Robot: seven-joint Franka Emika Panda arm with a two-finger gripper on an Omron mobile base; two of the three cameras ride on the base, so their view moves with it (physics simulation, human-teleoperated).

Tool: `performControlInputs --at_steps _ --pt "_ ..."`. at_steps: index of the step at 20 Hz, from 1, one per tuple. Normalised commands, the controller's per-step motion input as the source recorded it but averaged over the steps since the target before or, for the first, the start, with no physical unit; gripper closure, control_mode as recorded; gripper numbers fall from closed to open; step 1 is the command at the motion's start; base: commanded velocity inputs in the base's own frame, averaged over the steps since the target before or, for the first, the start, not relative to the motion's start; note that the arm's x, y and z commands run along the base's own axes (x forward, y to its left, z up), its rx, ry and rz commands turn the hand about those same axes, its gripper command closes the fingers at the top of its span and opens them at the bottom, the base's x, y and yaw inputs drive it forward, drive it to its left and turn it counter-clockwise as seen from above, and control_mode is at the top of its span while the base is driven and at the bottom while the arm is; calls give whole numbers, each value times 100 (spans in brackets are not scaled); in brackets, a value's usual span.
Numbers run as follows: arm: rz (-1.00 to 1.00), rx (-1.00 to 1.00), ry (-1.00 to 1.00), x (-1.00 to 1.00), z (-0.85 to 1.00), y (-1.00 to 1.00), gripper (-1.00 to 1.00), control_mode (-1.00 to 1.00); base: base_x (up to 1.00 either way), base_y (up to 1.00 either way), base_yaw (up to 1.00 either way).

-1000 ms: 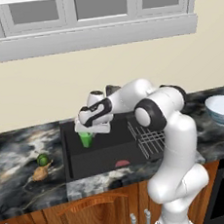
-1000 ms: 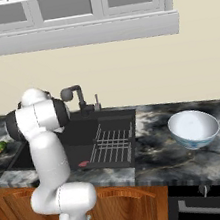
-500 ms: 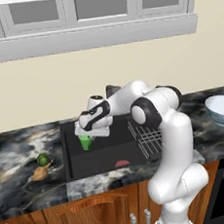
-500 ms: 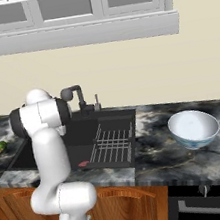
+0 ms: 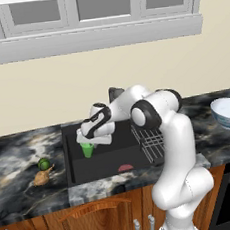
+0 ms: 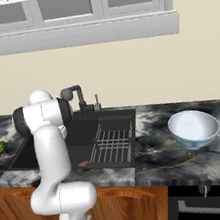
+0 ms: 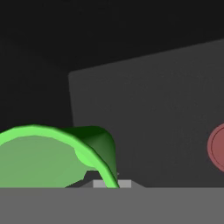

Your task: Remove the onion and avocado from the sink. Then move the bowl and cup from the counter to the sink for washing.

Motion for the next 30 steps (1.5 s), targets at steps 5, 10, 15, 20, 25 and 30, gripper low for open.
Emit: performControlInputs --at_steps 5,10,15,20,25,30 --pt "0 0 0 7 -24 6 100 -100 0 0 0" --pt "0 0 0 7 -24 6 100 -100 0 0 0" --pt "-1 0 0 7 -22 5 100 -100 0 0 0" --pt "-2 0 -2 7 -21 6 100 -100 0 0 0" --pt "-4 0 -8 0 -22 4 100 -100 0 0 0" --pt "-6 0 -5 3 -20 2 100 -100 0 0 0"
